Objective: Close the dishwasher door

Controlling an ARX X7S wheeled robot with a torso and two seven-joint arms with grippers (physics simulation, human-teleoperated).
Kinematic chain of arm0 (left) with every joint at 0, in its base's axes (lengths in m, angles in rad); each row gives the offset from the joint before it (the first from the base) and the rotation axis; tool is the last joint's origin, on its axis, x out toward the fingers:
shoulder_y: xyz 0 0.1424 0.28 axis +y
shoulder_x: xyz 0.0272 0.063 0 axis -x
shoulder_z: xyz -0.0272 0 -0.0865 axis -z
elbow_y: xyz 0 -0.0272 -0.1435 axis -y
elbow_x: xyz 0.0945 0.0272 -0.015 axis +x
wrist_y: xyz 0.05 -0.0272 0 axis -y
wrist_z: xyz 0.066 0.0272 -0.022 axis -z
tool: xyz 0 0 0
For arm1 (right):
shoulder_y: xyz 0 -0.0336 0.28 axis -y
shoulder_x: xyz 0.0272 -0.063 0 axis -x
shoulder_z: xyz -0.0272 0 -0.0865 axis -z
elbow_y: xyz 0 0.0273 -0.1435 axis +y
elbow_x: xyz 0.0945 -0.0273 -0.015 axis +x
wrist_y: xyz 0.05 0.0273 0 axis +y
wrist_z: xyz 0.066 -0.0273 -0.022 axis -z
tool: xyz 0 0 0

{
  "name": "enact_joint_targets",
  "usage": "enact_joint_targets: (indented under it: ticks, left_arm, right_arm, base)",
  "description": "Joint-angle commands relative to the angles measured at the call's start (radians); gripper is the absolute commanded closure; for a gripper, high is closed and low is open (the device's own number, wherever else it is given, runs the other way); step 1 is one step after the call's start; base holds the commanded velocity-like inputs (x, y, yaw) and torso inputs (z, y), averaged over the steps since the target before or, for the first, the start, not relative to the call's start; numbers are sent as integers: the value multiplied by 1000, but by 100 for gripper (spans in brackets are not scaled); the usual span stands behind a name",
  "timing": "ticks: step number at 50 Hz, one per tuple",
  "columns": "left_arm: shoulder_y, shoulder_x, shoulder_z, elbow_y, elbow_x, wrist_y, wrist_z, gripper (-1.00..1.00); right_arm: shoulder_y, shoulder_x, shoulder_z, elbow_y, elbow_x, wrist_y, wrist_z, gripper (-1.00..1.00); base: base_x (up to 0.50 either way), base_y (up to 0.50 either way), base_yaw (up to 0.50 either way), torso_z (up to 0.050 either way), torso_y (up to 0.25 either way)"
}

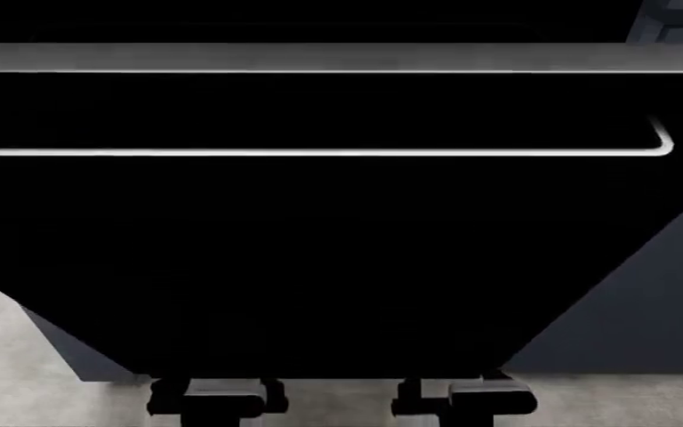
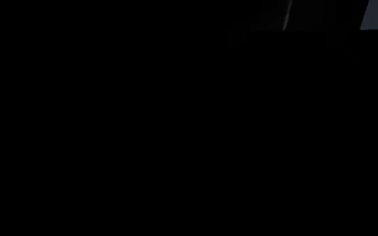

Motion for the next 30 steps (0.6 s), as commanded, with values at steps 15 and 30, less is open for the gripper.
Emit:
enact_joint_targets:
  ticks: [15,30]
  left_arm:
    - [37,-21,22,341,-21,-225,-17,-100]
    - [66,-45,38,506,-41,-344,-26,-100]
  right_arm:
    - [-2,23,-51,-361,-37,212,20,-100]
    - [-17,47,-70,-520,-46,329,31,-100]
  base:
    - [0,0,0,0,5]
    - [0,0,0,0,4]
